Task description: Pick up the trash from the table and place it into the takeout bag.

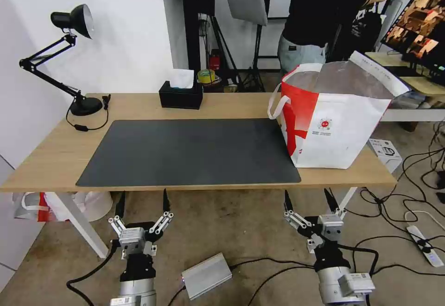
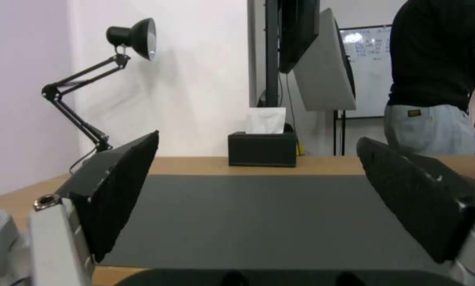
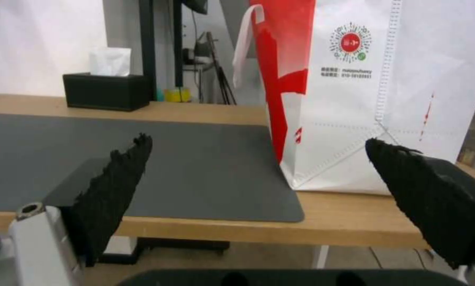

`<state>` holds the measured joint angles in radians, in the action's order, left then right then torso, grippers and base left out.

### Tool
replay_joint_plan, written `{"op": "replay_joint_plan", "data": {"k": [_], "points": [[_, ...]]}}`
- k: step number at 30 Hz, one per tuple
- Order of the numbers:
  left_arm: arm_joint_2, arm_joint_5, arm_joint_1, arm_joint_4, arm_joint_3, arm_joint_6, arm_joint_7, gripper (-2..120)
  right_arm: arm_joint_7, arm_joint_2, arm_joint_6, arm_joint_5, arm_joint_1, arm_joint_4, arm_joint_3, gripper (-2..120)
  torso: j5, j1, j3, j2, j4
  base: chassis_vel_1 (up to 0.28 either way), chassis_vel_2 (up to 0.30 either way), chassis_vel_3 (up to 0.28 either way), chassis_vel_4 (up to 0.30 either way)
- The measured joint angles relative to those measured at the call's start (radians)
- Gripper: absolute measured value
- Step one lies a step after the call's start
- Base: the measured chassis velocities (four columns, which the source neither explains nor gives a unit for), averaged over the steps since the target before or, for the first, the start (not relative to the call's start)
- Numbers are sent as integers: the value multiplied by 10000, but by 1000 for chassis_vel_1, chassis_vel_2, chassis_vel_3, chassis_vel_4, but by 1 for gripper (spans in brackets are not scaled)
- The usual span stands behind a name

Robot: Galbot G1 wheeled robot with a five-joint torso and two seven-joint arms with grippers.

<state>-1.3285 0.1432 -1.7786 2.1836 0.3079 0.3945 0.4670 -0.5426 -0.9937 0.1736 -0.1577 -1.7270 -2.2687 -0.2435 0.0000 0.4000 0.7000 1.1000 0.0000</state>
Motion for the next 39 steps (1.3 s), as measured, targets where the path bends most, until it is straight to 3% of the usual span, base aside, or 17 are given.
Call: {"op": "replay_joint_plan", "data": {"k": [39], "points": [[0, 0, 0, 0, 0, 0, 0, 100, 0, 0, 0, 0, 0, 0, 0, 100, 0, 0, 0, 0, 0, 0, 0, 0, 0]]}}
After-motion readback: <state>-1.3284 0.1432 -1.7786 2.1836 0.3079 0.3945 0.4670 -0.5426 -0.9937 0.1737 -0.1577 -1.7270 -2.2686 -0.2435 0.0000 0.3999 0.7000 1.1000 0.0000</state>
